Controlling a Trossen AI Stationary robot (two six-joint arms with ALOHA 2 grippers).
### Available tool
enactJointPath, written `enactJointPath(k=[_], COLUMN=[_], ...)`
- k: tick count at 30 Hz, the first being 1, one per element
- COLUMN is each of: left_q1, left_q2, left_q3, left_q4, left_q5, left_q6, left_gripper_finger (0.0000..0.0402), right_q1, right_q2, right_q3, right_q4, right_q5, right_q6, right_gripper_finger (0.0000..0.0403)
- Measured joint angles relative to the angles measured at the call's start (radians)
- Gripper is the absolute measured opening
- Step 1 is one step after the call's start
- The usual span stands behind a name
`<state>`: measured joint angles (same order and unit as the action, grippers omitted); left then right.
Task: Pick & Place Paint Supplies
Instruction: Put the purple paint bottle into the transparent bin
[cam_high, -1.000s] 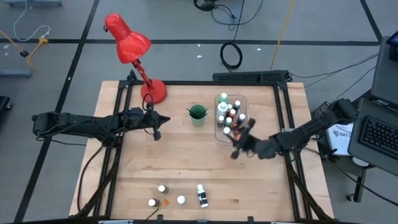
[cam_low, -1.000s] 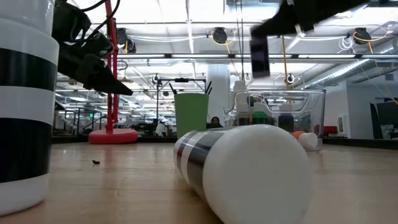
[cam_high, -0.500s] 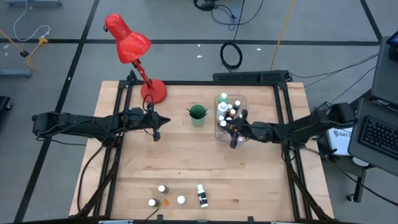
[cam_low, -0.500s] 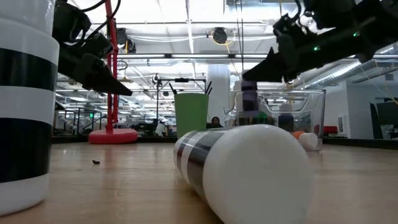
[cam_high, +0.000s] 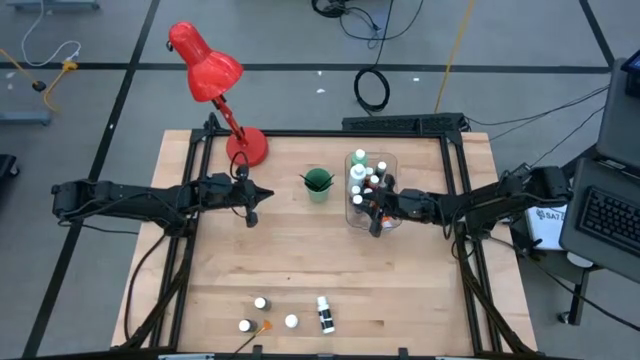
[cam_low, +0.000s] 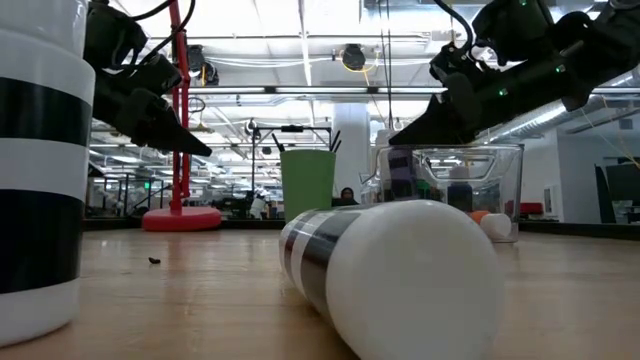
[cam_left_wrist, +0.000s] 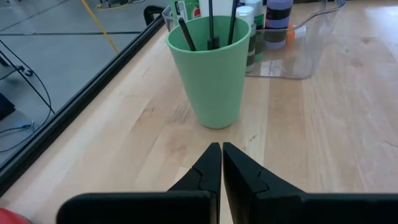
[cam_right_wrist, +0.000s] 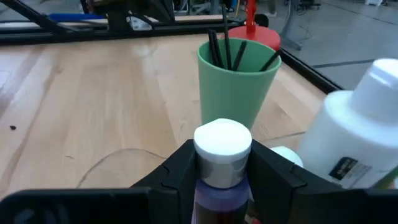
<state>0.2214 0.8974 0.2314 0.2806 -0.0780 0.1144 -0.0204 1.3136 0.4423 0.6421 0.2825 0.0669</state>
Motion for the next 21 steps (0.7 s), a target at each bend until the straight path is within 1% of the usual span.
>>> enactJointPath(k=[3, 7, 12, 16, 18, 21], left_q1=[0.000, 0.000, 0.000, 0.000, 0.000, 0.000], left_q2=[0.000, 0.000, 0.000, 0.000, 0.000, 0.000], left_q3=[0.000, 0.000, 0.000, 0.000, 0.000, 0.000], left_q4=[0.000, 0.000, 0.003, 0.005, 0.005, 0.003], left_q5=[0.000, 0.000, 0.000, 0.000, 0.000, 0.000], left_q6=[0.009, 0.011, 0.012, 0.012, 0.012, 0.012], left_gripper_finger=[0.0019, 0.0019, 0.0019, 0.0019, 0.0019, 0.0019], right_q1=[0.000, -0.001, -0.002, -0.012, -0.012, -0.005], right_q2=[0.000, 0.000, 0.000, 0.000, 0.000, -0.016], right_q3=[0.000, 0.000, 0.000, 0.000, 0.000, 0.000], right_q4=[-0.002, -0.029, -0.027, -0.026, -0.024, 0.022], right_q5=[-0.001, -0.031, -0.025, -0.025, -0.022, -0.022], right_q6=[-0.005, -0.028, -0.020, 0.005, -0.009, -0.047], right_gripper_finger=[0.0113, 0.0113, 0.0127, 0.0116, 0.0108, 0.0108])
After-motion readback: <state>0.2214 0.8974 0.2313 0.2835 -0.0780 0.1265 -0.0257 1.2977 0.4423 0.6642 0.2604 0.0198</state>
